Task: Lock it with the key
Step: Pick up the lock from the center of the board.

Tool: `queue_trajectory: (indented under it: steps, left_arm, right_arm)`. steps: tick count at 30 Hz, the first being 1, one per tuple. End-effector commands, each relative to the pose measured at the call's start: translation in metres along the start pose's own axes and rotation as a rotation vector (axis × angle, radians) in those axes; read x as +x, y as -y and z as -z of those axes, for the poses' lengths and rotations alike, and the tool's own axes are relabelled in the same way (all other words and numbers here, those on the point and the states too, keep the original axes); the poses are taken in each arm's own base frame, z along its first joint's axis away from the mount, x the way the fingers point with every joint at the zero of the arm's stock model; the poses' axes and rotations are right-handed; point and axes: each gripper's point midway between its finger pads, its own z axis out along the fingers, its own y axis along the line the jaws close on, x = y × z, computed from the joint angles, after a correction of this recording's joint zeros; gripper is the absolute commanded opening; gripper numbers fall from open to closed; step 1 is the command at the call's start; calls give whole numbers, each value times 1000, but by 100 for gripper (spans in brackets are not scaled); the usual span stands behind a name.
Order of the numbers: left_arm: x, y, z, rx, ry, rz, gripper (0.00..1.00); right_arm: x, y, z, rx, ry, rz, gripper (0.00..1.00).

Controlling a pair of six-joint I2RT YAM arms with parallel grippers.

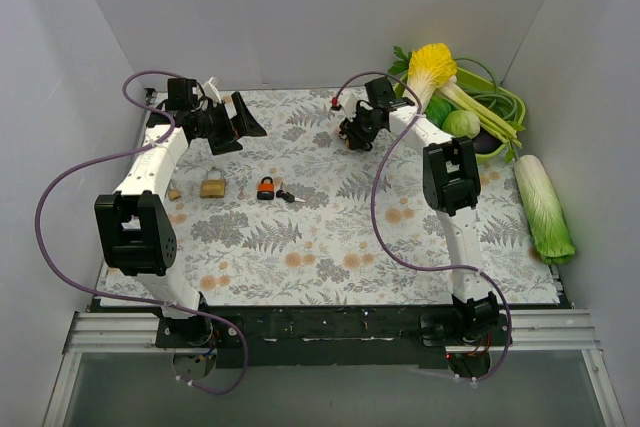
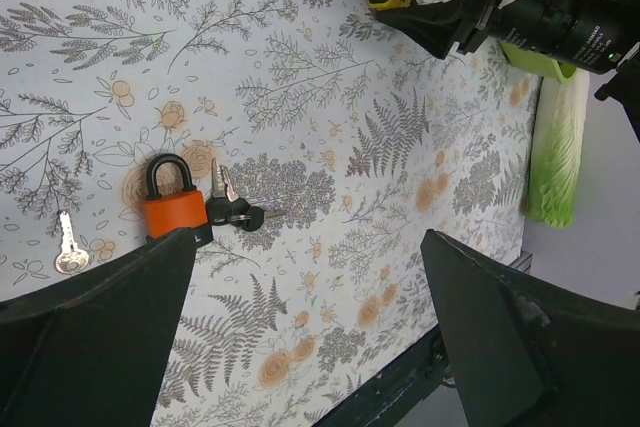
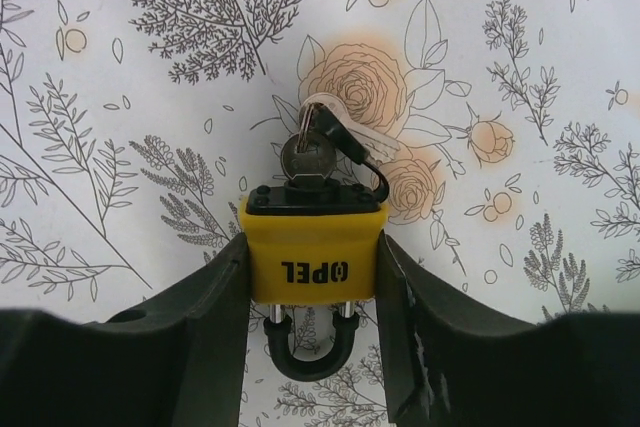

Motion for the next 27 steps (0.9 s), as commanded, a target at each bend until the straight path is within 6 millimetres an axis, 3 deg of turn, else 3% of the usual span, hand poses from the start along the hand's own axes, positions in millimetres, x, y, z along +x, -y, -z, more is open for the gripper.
queue_trajectory:
  steps: [1, 5, 8, 10, 11, 13, 14, 16, 17, 18, 20, 24, 25, 27]
  left_arm:
    - [-9, 18, 17, 55, 62, -86, 98]
    - [-14, 37, 29, 133, 124, -168, 98]
    - [-10, 51, 35, 211, 168, -175, 98]
    - [-1, 63, 42, 283, 181, -157, 98]
    - [5, 63, 37, 314, 194, -166, 98]
    - [15, 76, 32, 347, 197, -186, 98]
    - [20, 82, 30, 360, 204, -209, 98]
    - [36, 101, 20, 389, 184, -244, 98]
    - [38, 110, 18, 405, 192, -247, 98]
    - [44, 111, 12, 399, 178, -235, 97]
    - [48, 133, 7, 451, 191, -231, 96]
    - [53, 160, -10, 480, 188, -214, 91]
    - [56, 175, -12, 510, 198, -234, 91]
    - [52, 182, -19, 479, 245, -237, 89]
  right_arm:
    - [-21, -6, 17, -6, 39, -27, 1]
    - [-60, -13, 57, 1, 145, -124, 1]
    - [-109, -21, 112, 19, 296, -285, 1]
    - [-127, -30, 133, -6, 353, -467, 1]
    - [-139, -35, 150, -9, 399, -508, 1]
    - [-150, -44, 165, -38, 446, -672, 1]
    - [-161, -48, 184, -40, 490, -708, 1]
    - [-162, -55, 190, -57, 529, -822, 1]
    - [-169, -57, 206, -43, 573, -839, 1]
    - [-166, -59, 206, -38, 591, -869, 1]
    - [-176, -66, 219, -26, 627, -914, 1]
    - [-183, -78, 225, 50, 620, -937, 1]
    - [-182, -79, 225, 71, 605, -958, 1]
    - [-182, -81, 221, 138, 580, -1010, 1]
